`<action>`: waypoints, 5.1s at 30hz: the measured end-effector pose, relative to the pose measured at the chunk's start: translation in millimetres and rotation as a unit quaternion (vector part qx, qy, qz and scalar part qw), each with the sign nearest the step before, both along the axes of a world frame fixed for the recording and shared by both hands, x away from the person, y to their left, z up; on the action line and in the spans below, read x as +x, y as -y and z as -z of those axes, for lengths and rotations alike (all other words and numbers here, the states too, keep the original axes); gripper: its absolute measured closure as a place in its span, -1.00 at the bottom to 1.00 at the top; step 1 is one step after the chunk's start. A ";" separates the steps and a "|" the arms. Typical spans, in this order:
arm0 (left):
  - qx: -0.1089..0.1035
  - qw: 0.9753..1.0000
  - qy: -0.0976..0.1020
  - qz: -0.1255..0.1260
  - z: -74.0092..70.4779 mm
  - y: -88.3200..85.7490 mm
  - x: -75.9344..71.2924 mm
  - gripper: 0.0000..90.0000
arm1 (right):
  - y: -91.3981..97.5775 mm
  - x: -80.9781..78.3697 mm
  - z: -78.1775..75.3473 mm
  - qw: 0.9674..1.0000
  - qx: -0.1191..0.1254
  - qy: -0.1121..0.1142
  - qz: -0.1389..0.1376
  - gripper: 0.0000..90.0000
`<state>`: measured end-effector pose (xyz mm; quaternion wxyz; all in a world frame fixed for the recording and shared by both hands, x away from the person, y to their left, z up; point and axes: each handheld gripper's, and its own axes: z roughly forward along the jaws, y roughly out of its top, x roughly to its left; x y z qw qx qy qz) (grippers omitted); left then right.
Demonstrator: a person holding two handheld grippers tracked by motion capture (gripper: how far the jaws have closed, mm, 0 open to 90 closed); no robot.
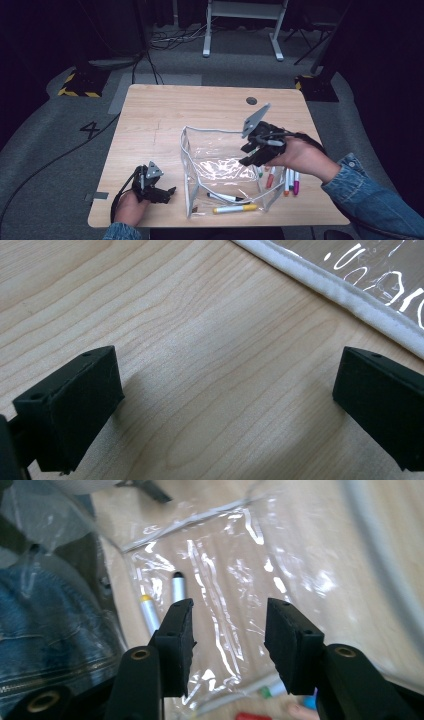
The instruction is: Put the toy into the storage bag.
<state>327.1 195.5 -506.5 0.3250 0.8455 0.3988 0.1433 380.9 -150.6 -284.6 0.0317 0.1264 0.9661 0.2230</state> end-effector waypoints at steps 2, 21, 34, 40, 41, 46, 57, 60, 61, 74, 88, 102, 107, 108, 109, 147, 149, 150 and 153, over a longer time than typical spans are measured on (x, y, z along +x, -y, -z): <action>0.000 1.000 0.000 0.000 0.0 0.0 0.0 -1.00 | 16.3 4.9 -5.2 1.000 0.012 0.007 0.023 0.21; 0.000 1.000 0.000 0.000 0.0 0.0 0.0 -1.00 | 159.6 49.3 6.2 0.974 0.061 0.036 0.215 0.21; 0.000 1.000 0.000 0.000 0.0 0.0 -0.1 -1.00 | 209.7 62.0 96.0 0.952 0.015 -0.011 0.306 0.12; 0.000 1.000 0.000 0.000 0.0 0.0 0.0 -1.00 | 213.3 58.9 129.6 0.949 -0.002 -0.037 0.314 0.10; 0.000 1.000 0.000 0.000 0.0 0.0 -0.1 -1.00 | 213.2 58.0 135.5 0.947 0.000 -0.048 0.318 0.09; 0.000 1.000 0.000 0.000 0.0 0.0 0.0 -1.00 | 208.5 51.2 166.5 0.946 -0.014 -0.086 0.313 0.08; 0.002 1.000 0.000 0.001 -0.2 -0.5 -0.3 -1.00 | 211.7 45.5 177.7 0.941 -0.052 -0.071 0.327 0.36; 0.002 1.000 0.000 0.001 -0.2 -0.5 -0.3 -1.00 | 213.9 43.6 177.4 0.939 -0.060 -0.062 0.332 0.55; 0.002 1.000 0.000 0.001 -0.2 -0.5 -0.3 -1.00 | 215.4 42.6 177.1 0.938 -0.071 -0.054 0.335 0.67; 0.002 1.000 0.000 0.001 -0.2 -0.6 -0.5 -1.00 | 228.9 42.4 150.4 0.937 -0.012 -0.087 0.338 0.70; 0.002 1.000 0.001 0.001 -0.2 -0.7 -0.5 -1.00 | 202.0 30.0 85.6 0.960 0.021 -0.036 0.279 0.70; 0.002 1.000 0.000 0.000 -0.2 -0.5 -0.6 -1.00 | 134.2 6.8 0.8 0.983 0.045 0.021 0.174 0.70; 0.003 1.000 0.000 0.001 -0.3 -0.7 -0.5 -1.00 | 111.3 -1.8 -15.5 0.989 0.047 0.031 0.139 0.70; 0.003 1.000 0.000 0.001 -0.3 -0.7 -0.5 -1.00 | 105.2 -3.4 -18.7 0.990 0.047 0.032 0.131 0.70; 0.003 1.000 0.000 0.001 -0.3 -0.7 -0.5 -1.00 | 91.2 -6.6 -24.5 0.992 0.043 0.032 0.114 0.70; 0.002 1.000 0.000 0.001 -0.2 -0.7 -0.5 -1.00 | -62.1 -17.9 31.4 0.995 -0.080 -0.025 -0.045 0.70; 0.003 1.000 0.000 0.001 -0.2 -0.7 -0.5 -1.00 | -67.1 -16.5 39.3 0.994 -0.088 -0.030 -0.049 0.70; 0.001 1.000 -0.001 0.000 -0.1 -0.5 -0.6 -1.00 | -69.4 -16.3 43.4 0.994 -0.095 -0.031 -0.053 0.70; 0.002 1.000 0.000 0.001 -0.3 -0.7 -0.5 -1.00 | -77.0 -17.6 59.1 0.991 -0.114 -0.035 -0.067 0.70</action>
